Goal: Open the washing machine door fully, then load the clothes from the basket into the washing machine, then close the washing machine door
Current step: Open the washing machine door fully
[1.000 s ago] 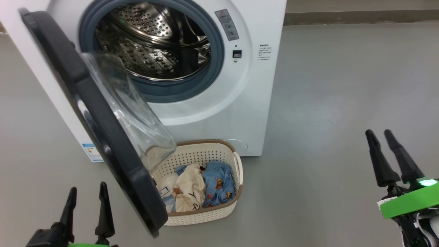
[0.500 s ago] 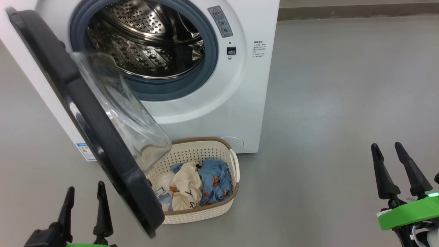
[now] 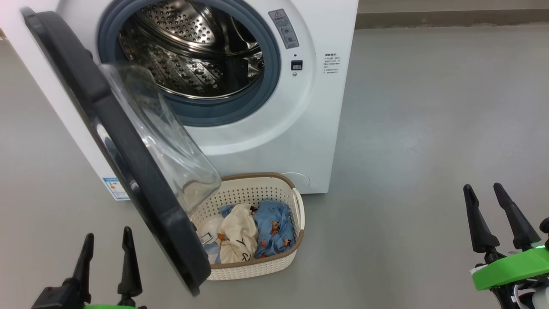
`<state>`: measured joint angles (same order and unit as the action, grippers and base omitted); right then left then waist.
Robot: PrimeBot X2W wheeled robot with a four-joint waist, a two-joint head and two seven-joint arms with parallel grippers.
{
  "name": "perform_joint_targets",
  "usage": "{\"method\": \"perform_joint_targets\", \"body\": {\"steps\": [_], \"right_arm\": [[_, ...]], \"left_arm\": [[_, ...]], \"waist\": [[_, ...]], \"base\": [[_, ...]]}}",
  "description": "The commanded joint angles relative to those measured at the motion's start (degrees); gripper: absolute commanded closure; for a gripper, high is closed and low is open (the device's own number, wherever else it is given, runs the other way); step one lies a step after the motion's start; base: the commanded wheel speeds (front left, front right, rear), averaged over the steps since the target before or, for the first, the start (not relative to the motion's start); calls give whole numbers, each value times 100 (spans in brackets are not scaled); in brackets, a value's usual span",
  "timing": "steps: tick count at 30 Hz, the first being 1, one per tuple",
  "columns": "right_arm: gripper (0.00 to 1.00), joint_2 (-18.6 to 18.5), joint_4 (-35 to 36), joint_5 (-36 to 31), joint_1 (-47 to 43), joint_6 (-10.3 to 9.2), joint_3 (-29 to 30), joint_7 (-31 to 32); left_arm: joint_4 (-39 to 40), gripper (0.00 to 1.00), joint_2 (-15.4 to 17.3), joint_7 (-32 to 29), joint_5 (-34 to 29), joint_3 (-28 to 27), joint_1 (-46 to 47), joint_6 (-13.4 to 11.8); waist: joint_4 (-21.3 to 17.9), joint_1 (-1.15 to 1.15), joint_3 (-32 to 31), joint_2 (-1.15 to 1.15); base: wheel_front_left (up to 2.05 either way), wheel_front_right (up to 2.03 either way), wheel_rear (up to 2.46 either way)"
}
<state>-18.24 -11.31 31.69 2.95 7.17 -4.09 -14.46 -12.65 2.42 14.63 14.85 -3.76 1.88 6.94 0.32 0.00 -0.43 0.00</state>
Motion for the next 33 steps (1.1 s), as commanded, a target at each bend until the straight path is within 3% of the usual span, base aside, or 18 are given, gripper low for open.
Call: {"method": "perform_joint_targets", "body": {"steps": [1,33], "right_arm": [[0,-123,109,-81,-30,32,-80,-53],[0,-99,-4,-173,93,32,-275,-53]], "left_arm": [[140,0,48,37,-47,-156,92,-36],[78,0,46,37,22,-74,141,-31]], "waist": [[12,0,-7,0],[15,0,33,0]], "base": [[0,0,0],[0,0,0]]}}
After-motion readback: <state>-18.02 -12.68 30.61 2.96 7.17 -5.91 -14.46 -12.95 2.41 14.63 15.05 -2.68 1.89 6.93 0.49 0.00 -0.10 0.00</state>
